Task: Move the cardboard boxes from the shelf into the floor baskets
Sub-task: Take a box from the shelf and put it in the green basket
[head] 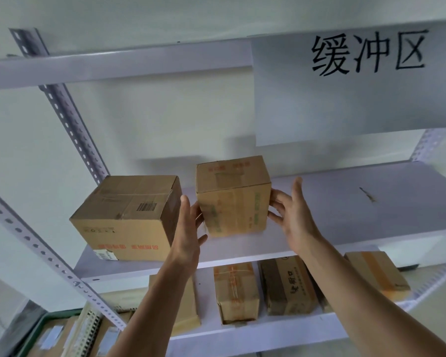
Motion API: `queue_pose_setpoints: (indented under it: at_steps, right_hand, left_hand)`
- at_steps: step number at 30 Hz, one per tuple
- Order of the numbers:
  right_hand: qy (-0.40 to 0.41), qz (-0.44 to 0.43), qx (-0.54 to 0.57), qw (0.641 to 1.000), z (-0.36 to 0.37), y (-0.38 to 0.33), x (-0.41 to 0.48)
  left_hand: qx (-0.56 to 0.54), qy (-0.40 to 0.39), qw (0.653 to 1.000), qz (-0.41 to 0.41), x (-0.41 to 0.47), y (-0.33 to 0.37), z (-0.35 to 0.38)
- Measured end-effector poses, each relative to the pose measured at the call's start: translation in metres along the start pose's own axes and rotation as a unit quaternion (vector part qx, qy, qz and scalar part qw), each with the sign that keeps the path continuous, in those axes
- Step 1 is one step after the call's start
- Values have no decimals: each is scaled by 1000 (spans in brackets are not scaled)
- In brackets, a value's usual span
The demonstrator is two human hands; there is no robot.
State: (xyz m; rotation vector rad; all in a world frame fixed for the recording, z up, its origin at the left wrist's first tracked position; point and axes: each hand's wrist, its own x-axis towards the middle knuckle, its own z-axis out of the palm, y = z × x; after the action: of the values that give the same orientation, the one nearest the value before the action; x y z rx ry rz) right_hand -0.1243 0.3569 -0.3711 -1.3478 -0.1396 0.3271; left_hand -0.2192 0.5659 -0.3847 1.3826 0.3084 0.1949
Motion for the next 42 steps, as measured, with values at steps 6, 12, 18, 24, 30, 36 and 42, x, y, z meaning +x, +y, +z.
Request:
queue_pose_setpoints:
  at_steps: [6,12,18,24,30,36,42]
  right_hand:
    - [7,-13,29,999,0,9,-3]
    - [36,0,32,999,-2,32,-13]
    - [38,53,26,998,2,51,-24]
    - [24,58,25,998,10,55,-35]
    - [34,-3,37,999,12,53,-50]
    - [22,-10,51,998,14,55,-70]
    - [30,-26,72,997,25,57,-105]
  left_hand:
    - [-24,2,1000,19,0,-8,-3]
    - [-9,-9,999,40,-7,-28,-7]
    - [-10,-19,1000,23,-13,-46,-9]
    - [-13,-19,999,48,-21,-56,-1]
    - [-12,10,996,87,-39,-51,7]
    - [6,4,995,100,-64,-50,3]
    - [2,-1,995,96,-96,-44,-11]
